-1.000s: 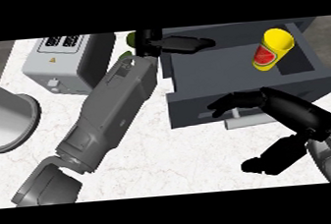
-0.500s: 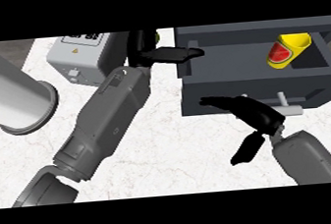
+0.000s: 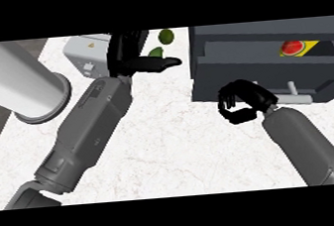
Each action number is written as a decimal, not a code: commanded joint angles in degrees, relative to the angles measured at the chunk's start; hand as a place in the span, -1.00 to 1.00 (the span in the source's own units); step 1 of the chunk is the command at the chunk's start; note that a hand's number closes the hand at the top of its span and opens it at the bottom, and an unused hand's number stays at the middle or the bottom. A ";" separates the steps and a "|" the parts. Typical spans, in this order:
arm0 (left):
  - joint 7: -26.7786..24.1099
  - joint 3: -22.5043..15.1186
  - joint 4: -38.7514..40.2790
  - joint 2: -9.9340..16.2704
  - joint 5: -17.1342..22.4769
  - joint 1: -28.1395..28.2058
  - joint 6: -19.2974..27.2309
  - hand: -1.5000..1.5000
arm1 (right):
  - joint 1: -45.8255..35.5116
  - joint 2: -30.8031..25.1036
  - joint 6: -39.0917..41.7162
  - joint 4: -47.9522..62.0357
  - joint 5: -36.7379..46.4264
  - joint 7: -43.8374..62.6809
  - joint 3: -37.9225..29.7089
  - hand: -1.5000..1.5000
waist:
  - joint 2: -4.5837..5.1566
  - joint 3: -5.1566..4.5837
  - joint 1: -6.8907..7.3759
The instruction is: Pick up the cup, place it into the drawer and close the drawer
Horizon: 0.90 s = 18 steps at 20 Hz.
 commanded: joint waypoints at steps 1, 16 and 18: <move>2.23 0.08 -3.05 2.58 0.64 2.13 -2.63 -1.00 | -8.19 -0.67 -2.57 10.89 -0.68 -4.34 -4.95 1.00 | 0.65 0.25 1.82; 2.45 -1.43 -8.76 6.06 0.41 9.27 -7.38 -1.00 | -20.68 -8.89 -2.21 19.59 -7.91 -4.12 -16.69 1.00 | 1.72 0.27 6.07; 3.04 -1.67 -8.75 6.00 0.43 8.60 -8.12 -1.00 | -21.68 -9.34 -0.97 18.92 -8.41 -3.23 -16.81 1.00 | 2.22 0.20 6.31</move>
